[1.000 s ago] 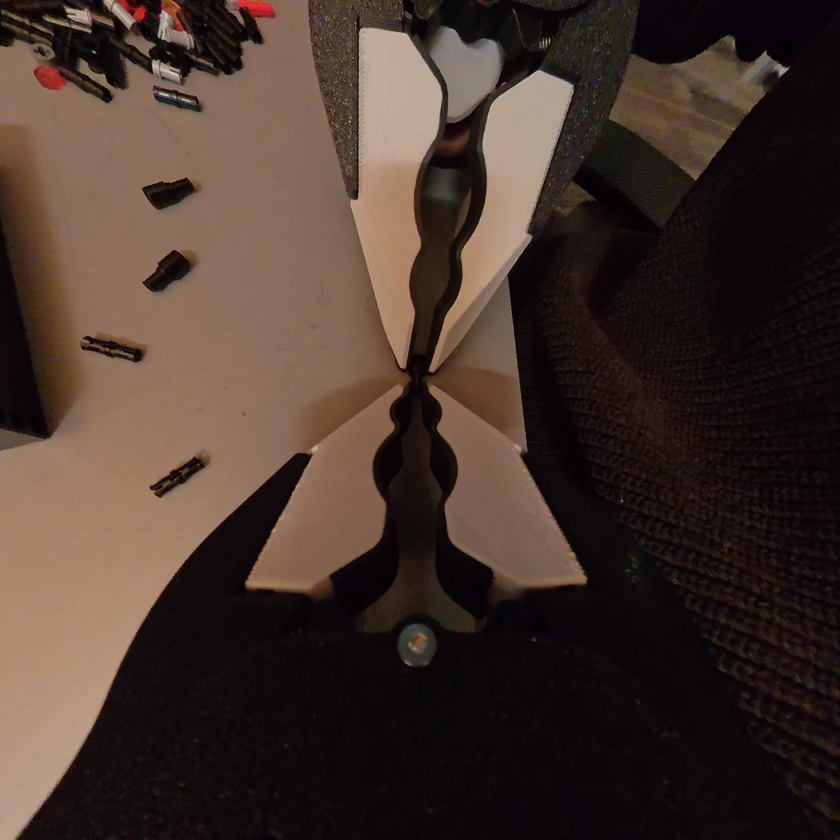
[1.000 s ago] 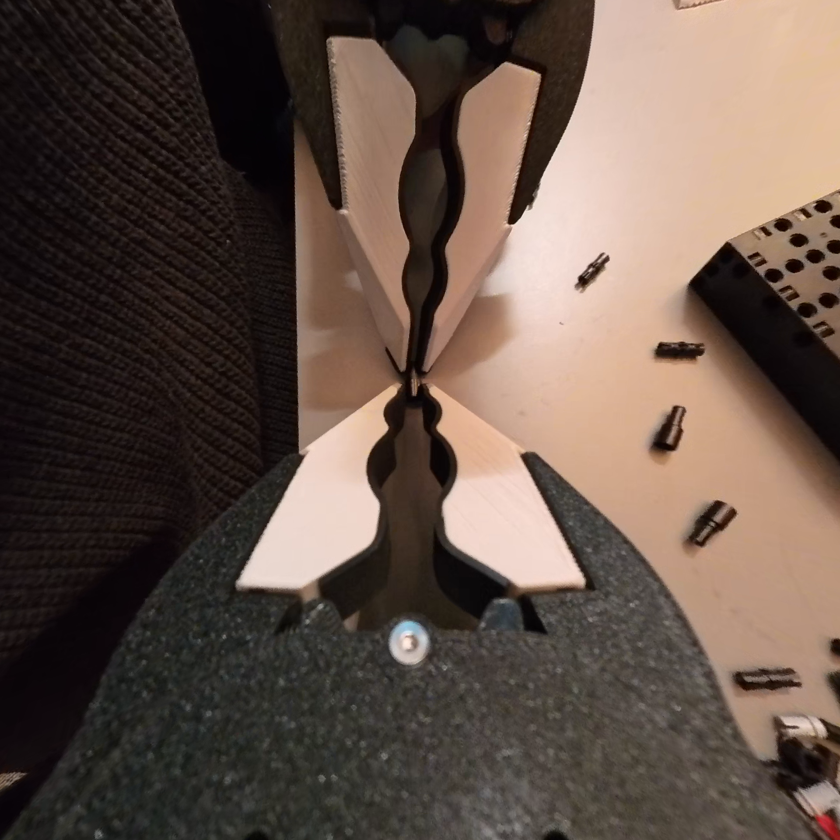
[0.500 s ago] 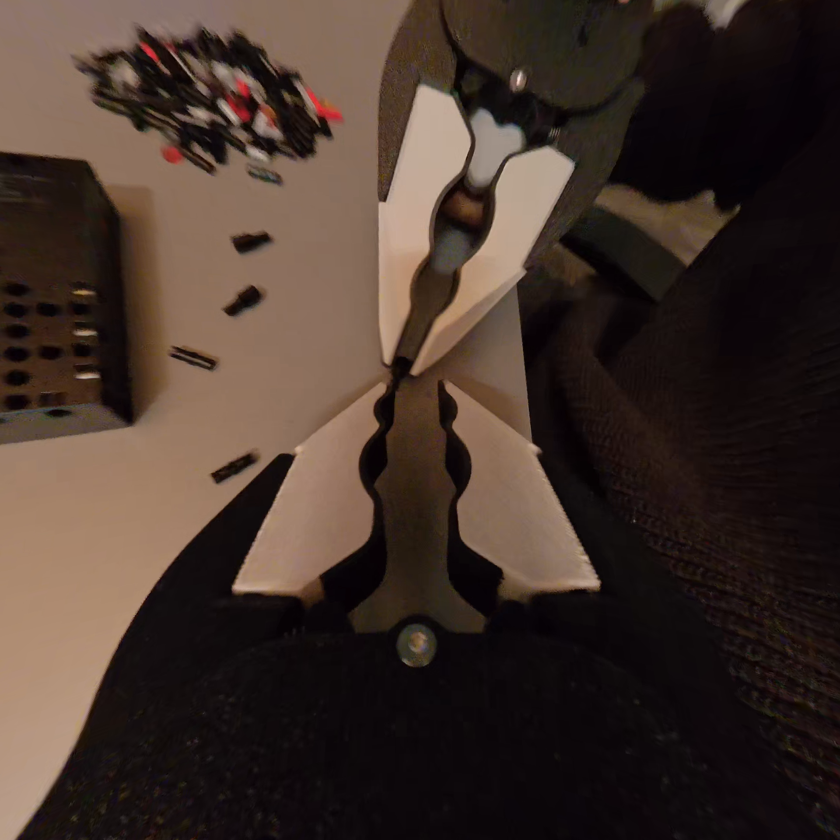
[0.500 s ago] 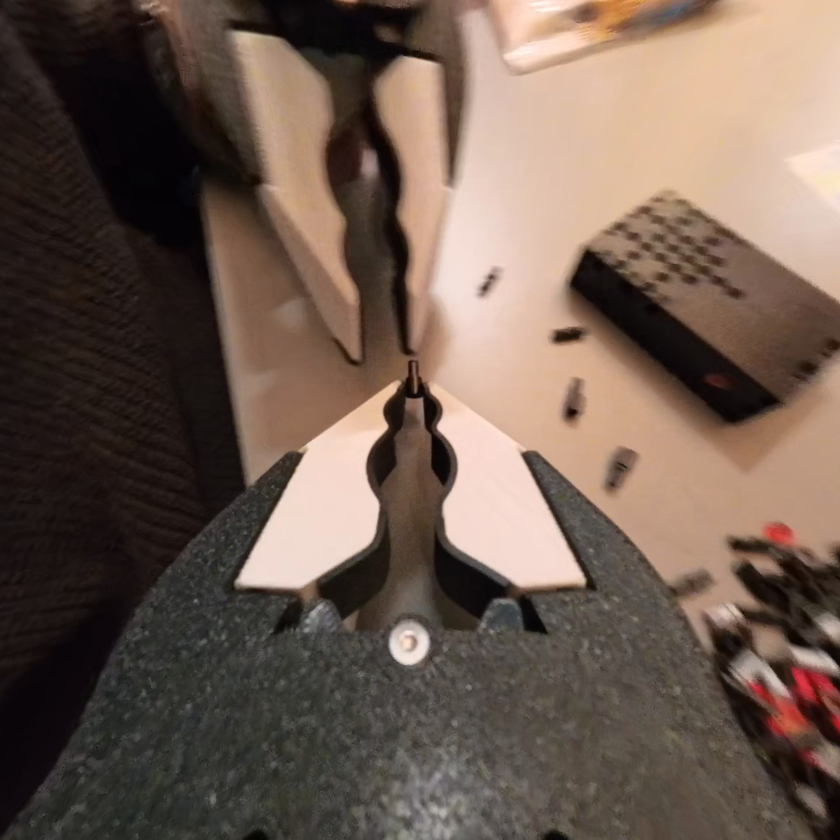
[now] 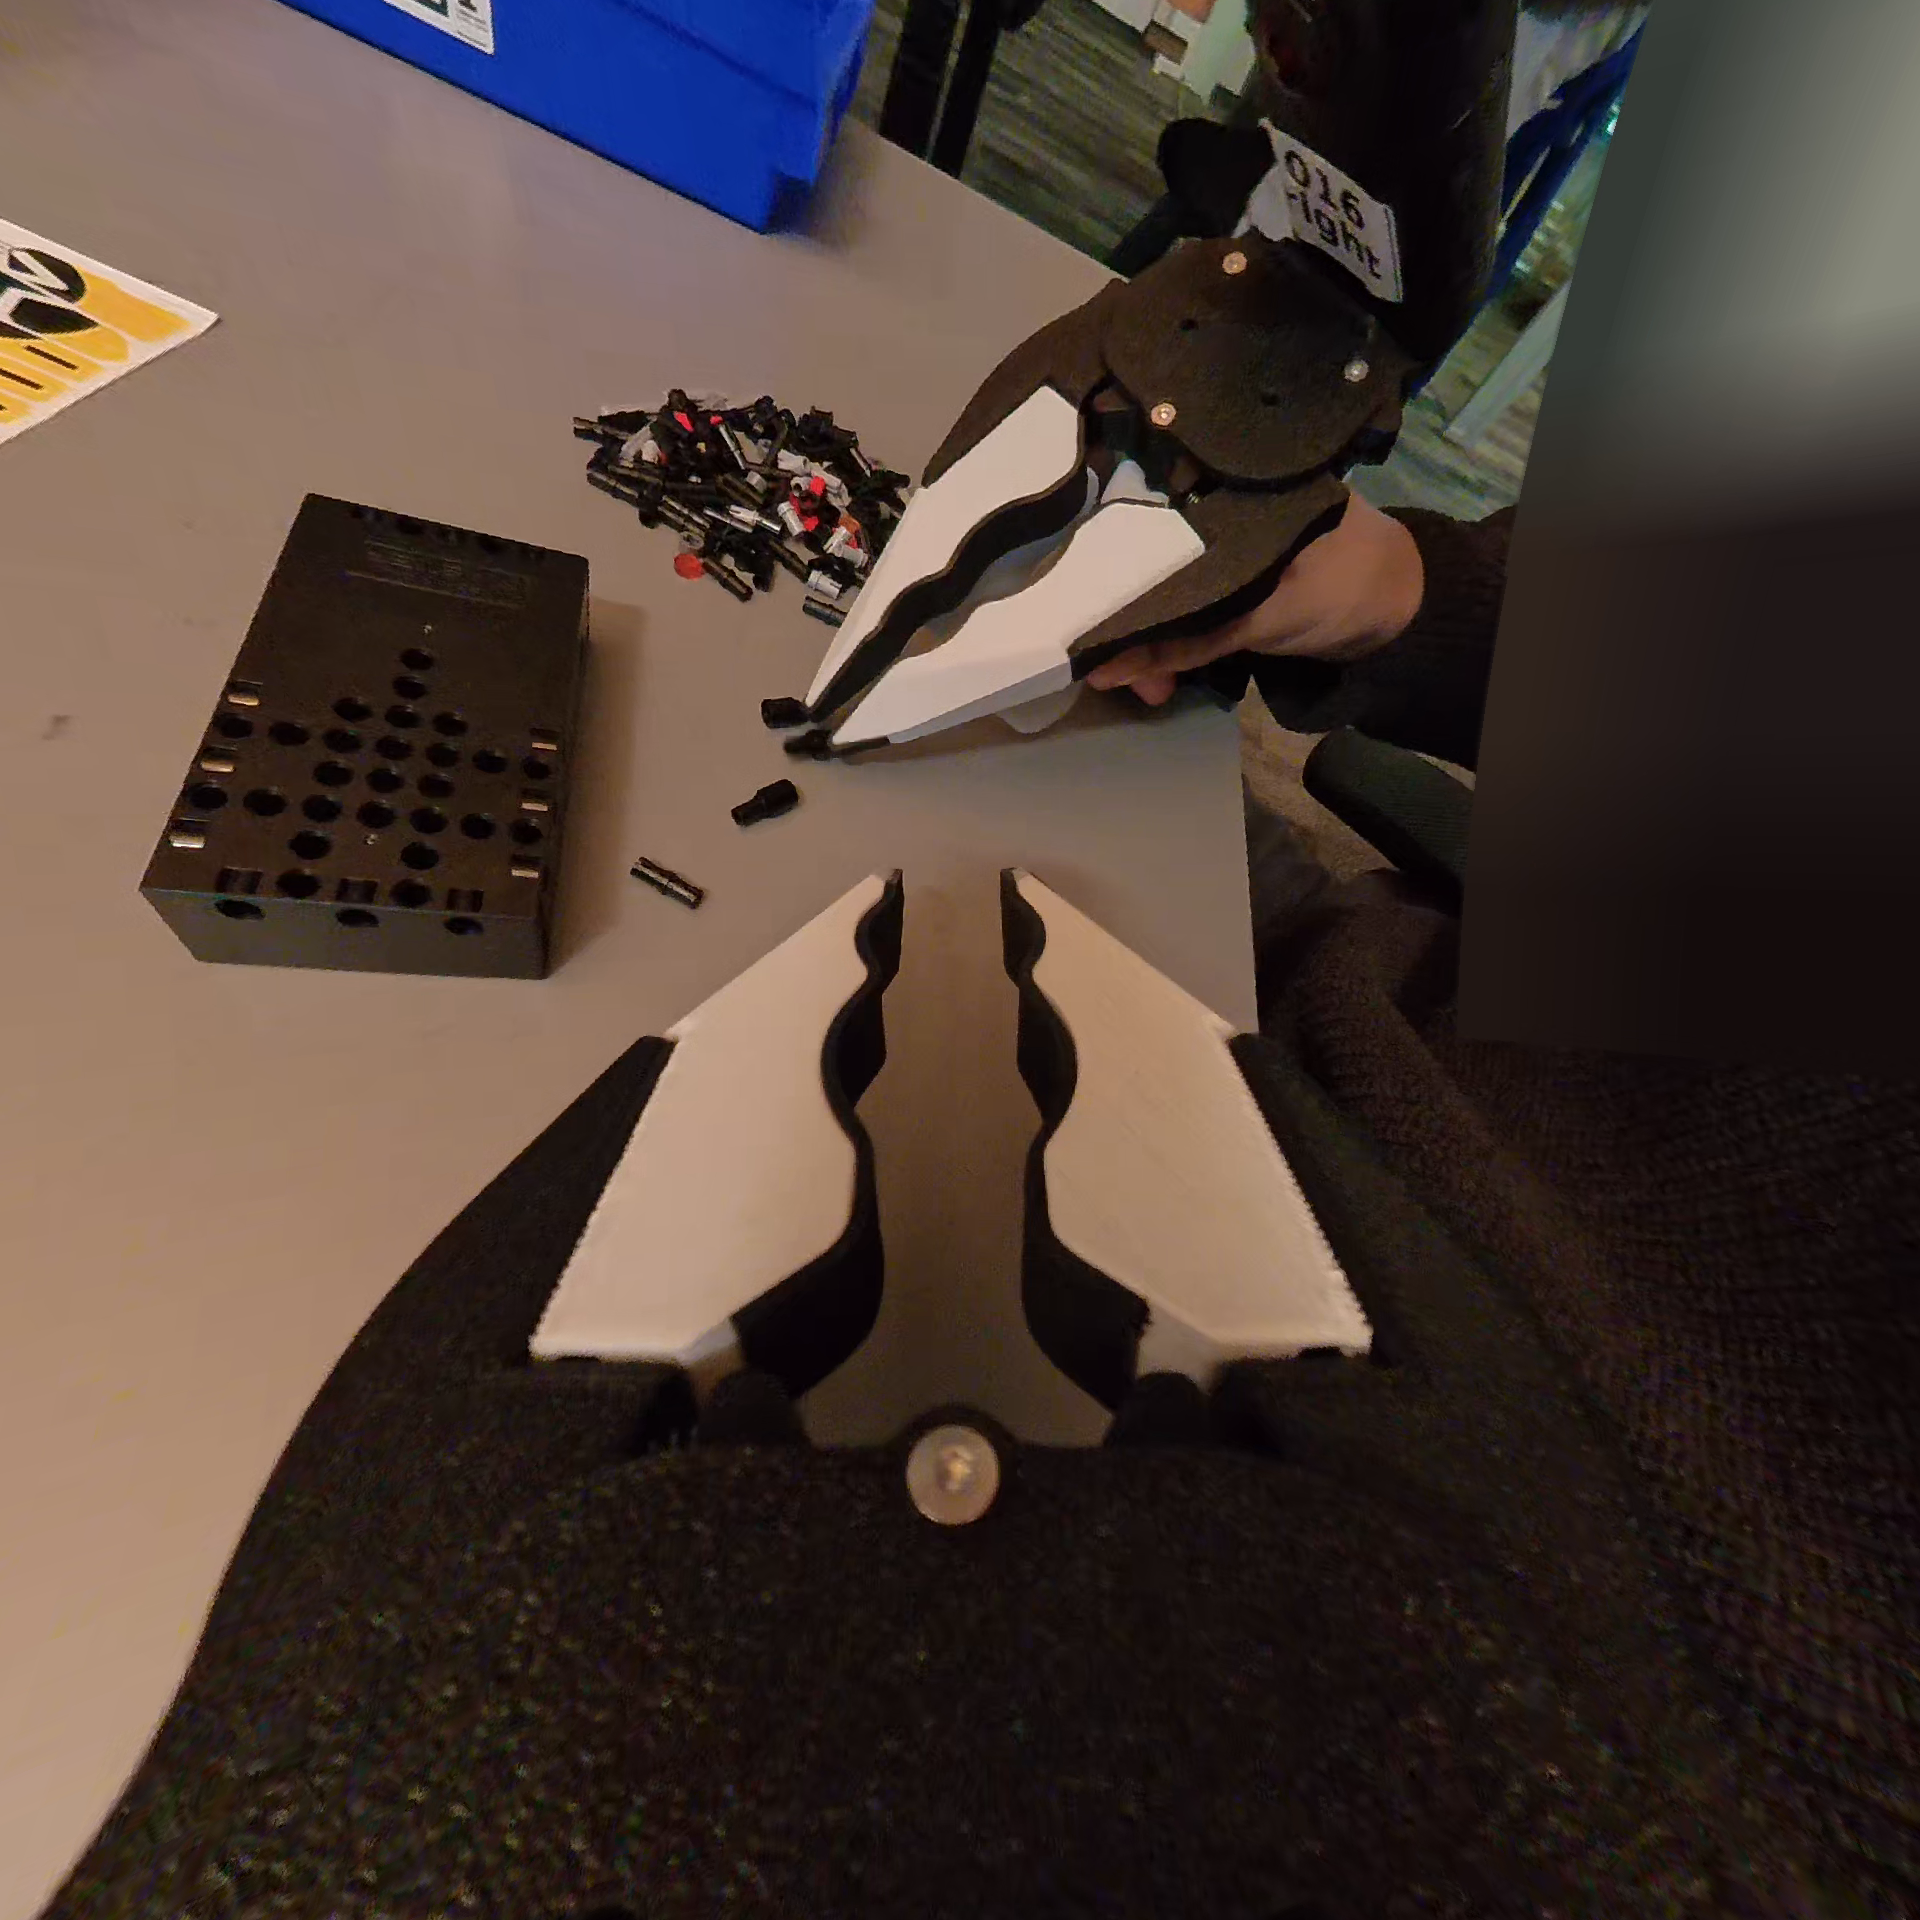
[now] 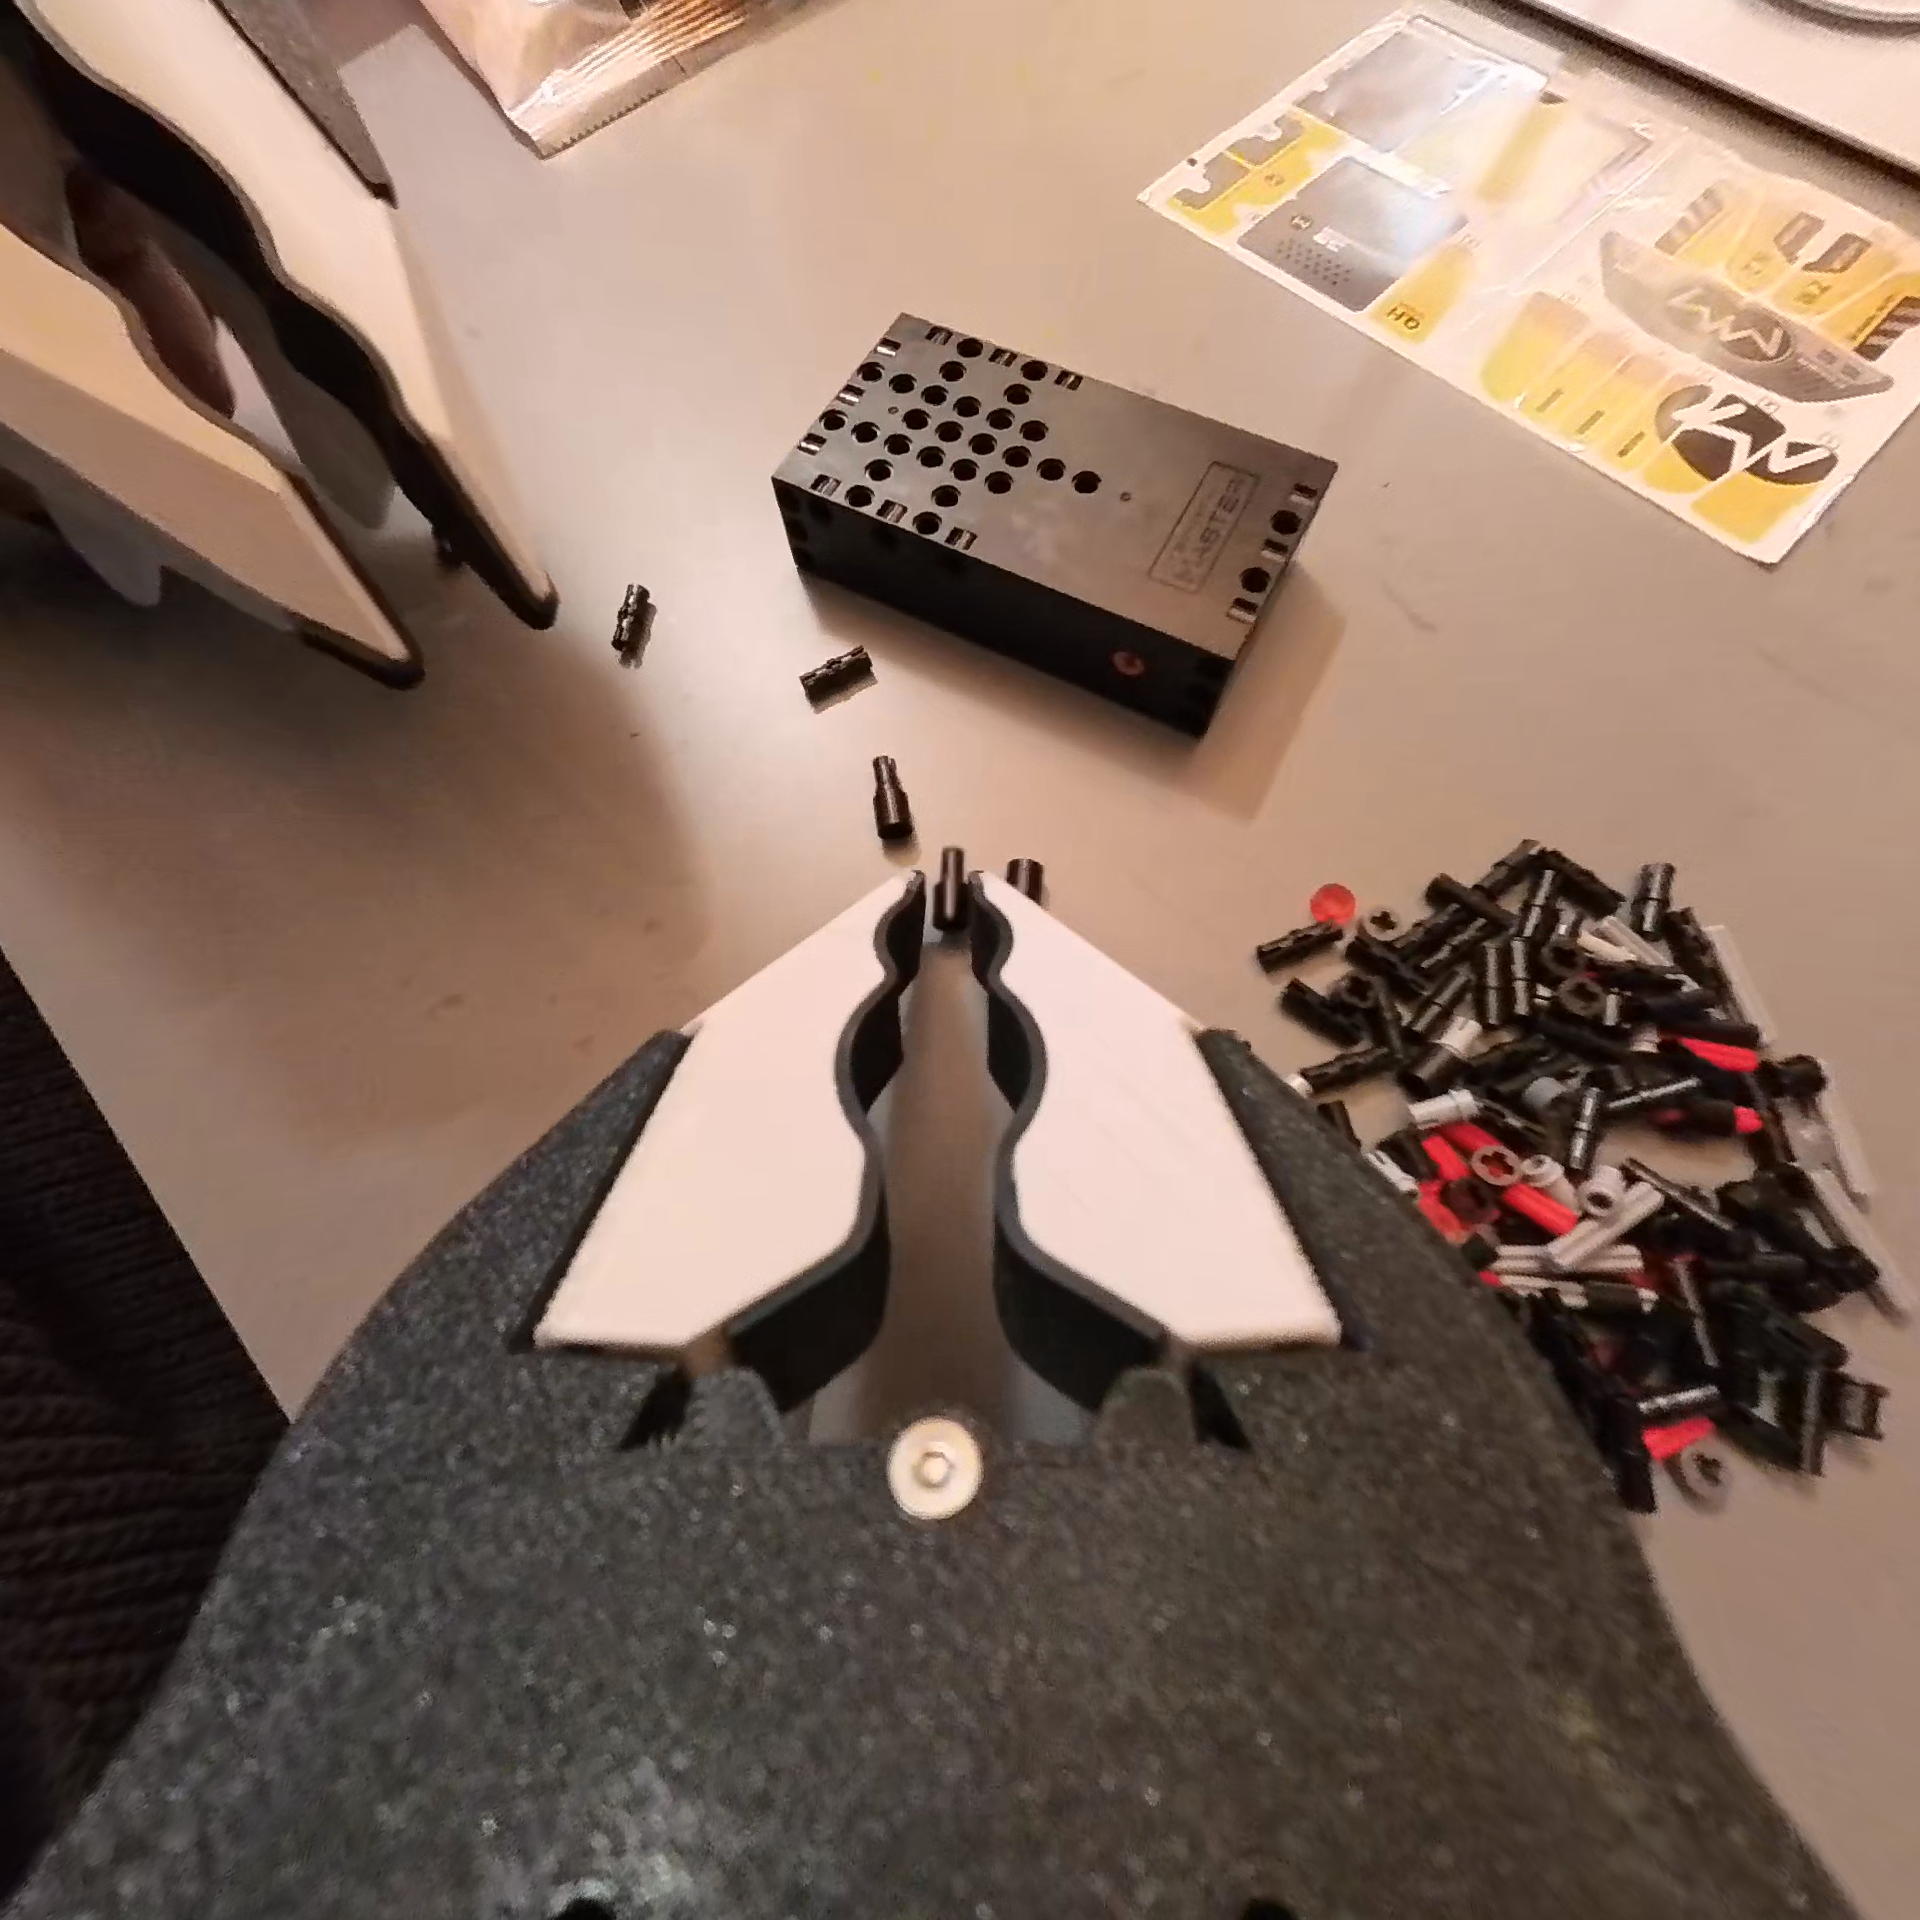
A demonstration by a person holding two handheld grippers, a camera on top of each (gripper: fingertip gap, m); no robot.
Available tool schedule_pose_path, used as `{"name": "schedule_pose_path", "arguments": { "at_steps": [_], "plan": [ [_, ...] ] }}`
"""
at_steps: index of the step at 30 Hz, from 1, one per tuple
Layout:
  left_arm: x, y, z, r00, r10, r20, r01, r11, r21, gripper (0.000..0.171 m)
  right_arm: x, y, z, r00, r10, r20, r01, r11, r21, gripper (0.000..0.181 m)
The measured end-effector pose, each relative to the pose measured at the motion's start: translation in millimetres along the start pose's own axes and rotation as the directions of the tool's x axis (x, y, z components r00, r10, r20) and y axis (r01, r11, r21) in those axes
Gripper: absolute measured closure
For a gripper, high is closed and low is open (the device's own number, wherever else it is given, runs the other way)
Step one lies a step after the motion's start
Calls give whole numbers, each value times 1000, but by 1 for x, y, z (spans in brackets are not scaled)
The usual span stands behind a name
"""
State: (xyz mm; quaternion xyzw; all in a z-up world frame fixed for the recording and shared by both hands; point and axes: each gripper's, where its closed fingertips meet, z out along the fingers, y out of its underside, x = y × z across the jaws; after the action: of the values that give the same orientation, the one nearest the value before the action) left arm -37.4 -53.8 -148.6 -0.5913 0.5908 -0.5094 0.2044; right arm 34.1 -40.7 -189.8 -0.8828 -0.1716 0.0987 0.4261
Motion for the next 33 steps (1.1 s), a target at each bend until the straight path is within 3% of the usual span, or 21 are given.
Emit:
{"name": "schedule_pose_path", "arguments": {
  "at_steps": [6,10,17,24,28,33],
  "plan": [
    [-3,-2,-2,1000,-10,11,10,1000,14,154,-1,-2,-2,1000,-17,-4,17,1000,17,173],
    [-6,-5,-4,1000,-14,23,13,999,32,154,4,-11,-14,1000,5,-20,-3,994,109,173],
    [-7,-4,-3,999,-31,17,31,999,25,154,68,8,-54,965,160,-209,-124,977,175,173],
    [-8,-2,-1,999,-37,15,37,999,10,154,97,8,-87,902,402,-159,-322,870,373,168],
    [-8,0,0,999,-33,17,33,999,0,154,100,9,-89,882,463,-83,-398,829,393,167],
    [-8,0,1,999,-33,18,33,999,-3,154,107,10,-97,865,495,-80,-417,799,434,166]
  ]
}}
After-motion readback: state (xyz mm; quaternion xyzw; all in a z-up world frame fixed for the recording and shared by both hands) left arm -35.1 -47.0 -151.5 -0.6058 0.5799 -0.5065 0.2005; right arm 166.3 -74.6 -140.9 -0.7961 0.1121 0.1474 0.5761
